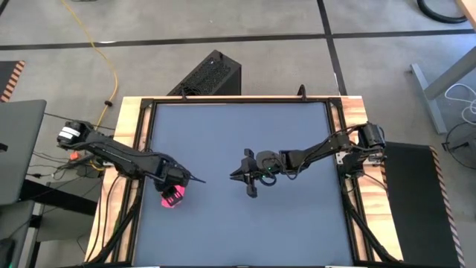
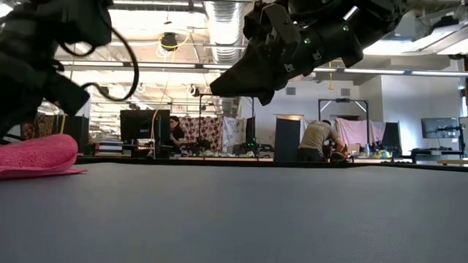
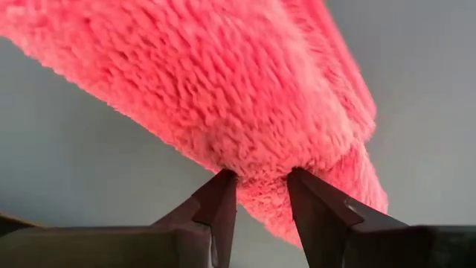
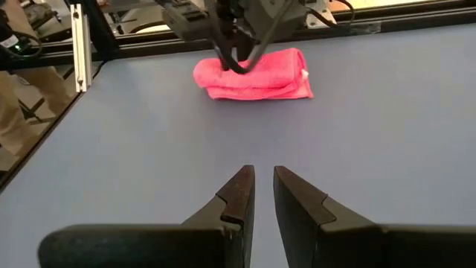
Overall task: Roll towel
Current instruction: Move the light red towel to the middle left of the table, then return to Home Position
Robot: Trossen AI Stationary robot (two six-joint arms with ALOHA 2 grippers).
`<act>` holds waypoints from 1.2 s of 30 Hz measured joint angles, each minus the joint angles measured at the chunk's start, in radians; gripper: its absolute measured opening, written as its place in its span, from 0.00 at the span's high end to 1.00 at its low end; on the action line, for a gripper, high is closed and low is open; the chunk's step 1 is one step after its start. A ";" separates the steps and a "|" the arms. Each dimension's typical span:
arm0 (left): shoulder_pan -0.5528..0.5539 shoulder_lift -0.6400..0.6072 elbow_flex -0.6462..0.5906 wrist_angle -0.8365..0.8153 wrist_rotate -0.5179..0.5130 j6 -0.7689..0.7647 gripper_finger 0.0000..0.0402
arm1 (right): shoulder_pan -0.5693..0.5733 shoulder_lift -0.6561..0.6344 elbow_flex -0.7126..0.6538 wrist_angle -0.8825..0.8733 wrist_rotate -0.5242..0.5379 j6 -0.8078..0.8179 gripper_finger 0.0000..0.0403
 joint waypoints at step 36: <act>0.166 -0.264 0.078 0.979 -0.515 0.954 0.72 | -0.046 -0.388 -0.165 -0.157 0.017 -0.047 0.80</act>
